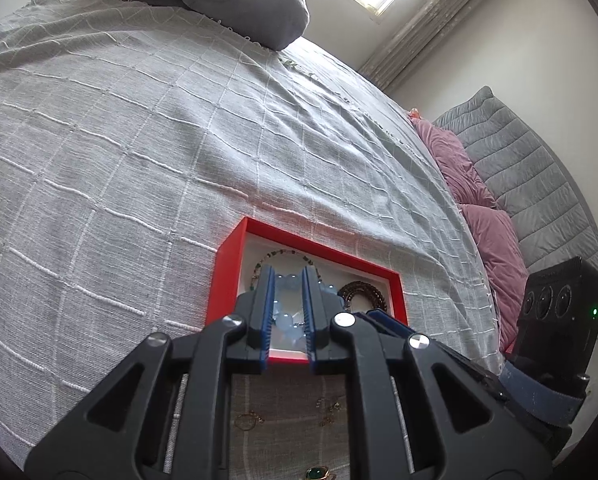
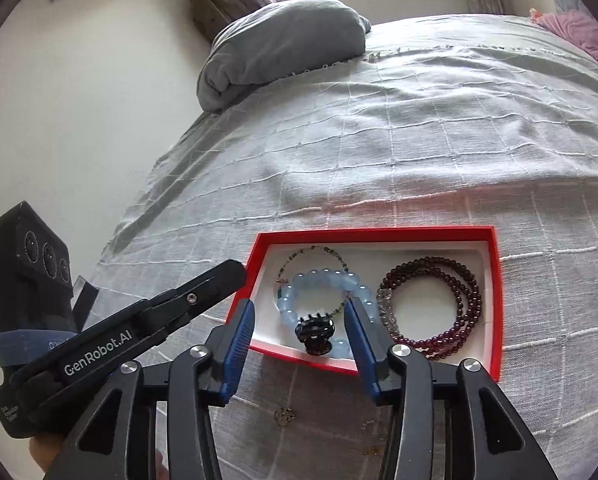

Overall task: Organize jewelry
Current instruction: 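Lower the blue bracelet and black clip into the red box and open both tools, then move the left tool over the gold ring with green stone and close on it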

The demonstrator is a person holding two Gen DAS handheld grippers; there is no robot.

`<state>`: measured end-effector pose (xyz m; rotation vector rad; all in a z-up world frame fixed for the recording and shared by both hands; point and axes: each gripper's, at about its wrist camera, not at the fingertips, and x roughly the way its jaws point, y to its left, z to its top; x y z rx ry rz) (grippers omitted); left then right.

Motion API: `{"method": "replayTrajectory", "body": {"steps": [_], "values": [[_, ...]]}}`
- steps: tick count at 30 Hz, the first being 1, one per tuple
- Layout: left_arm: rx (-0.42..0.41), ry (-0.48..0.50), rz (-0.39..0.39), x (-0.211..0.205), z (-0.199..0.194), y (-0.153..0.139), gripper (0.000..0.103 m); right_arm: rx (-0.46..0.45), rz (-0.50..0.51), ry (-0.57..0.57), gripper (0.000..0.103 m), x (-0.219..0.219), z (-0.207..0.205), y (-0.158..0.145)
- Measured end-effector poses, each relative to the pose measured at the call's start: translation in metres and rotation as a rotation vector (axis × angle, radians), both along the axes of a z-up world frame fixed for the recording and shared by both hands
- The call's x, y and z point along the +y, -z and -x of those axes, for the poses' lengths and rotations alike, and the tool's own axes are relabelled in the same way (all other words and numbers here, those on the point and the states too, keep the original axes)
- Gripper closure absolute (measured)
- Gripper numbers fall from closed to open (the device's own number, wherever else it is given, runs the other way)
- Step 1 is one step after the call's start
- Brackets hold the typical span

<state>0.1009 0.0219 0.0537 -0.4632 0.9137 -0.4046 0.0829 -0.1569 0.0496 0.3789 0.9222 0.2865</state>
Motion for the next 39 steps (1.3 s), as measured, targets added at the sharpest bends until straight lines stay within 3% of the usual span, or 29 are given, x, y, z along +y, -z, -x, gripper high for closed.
{"method": "replayTrajectory", "body": {"steps": [4,12,16,24,30,39], "values": [[0.004,0.023,0.012,0.001,0.004,-0.005,0.083,0.004,-0.003,0.038,0.052,-0.015,0.005,-0.009],[0.004,0.068,-0.103,-0.007,0.016,-0.004,0.076,0.076,-0.02,0.1,0.047,-0.051,0.023,0.001],[0.011,0.109,-0.123,-0.011,0.024,0.0,0.066,0.086,0.003,0.109,0.046,-0.061,0.032,0.009],[-0.001,0.188,-0.176,-0.022,0.049,0.003,0.065,0.05,0.003,0.07,0.046,-0.07,0.058,-0.004],[0.03,0.265,-0.185,-0.035,0.067,0.012,0.065,0.129,0.02,0.076,0.046,-0.079,0.065,0.011],[0.065,0.387,-0.241,-0.056,0.092,0.024,0.063,0.164,0.024,0.136,0.046,-0.097,0.066,0.018]]}}
